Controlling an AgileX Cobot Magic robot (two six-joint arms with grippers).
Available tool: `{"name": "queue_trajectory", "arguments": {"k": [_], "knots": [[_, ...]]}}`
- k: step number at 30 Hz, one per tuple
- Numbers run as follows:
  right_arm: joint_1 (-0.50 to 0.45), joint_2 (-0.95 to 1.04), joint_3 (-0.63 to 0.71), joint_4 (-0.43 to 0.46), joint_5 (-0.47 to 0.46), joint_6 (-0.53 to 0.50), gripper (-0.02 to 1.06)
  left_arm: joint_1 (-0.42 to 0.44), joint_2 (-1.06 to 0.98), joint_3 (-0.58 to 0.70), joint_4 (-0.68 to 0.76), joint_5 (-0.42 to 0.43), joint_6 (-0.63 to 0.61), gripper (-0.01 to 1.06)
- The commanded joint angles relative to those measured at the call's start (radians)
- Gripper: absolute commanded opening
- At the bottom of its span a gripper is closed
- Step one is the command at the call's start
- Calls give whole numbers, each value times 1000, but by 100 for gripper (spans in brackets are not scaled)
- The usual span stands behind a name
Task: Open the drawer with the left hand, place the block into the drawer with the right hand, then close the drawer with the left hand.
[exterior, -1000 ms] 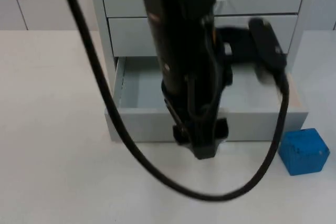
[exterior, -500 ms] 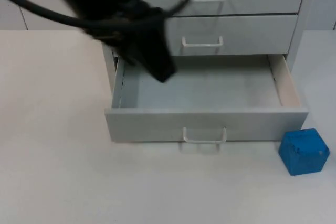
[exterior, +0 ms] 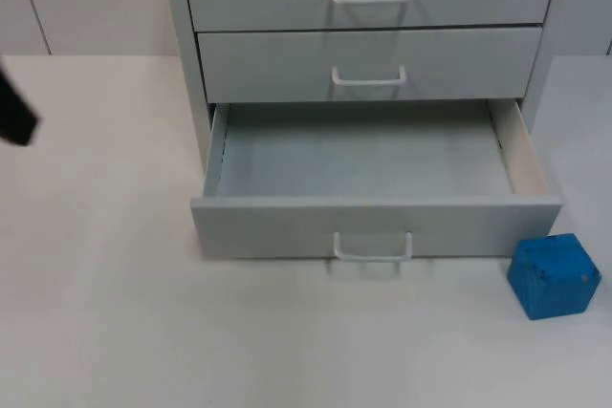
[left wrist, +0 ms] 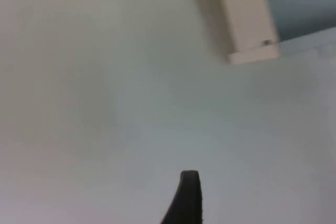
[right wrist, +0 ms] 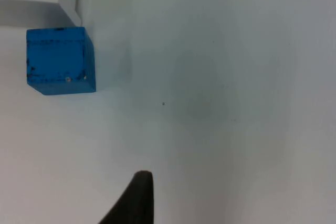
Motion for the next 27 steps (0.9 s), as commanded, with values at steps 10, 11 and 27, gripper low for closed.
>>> {"name": "queue_trajectory", "arguments": {"k": [10,11,27], "knots": [[-6,-4,4,4,-3,1,105,162,-209,86,124,-64,-120,73],[-6,-4,4,4,-3,1,105,162,-229,86,149,-64,-142,73],[-6,-4,4,5,8,6,105,-72,-605,86,435,-99,-394,73]]}}
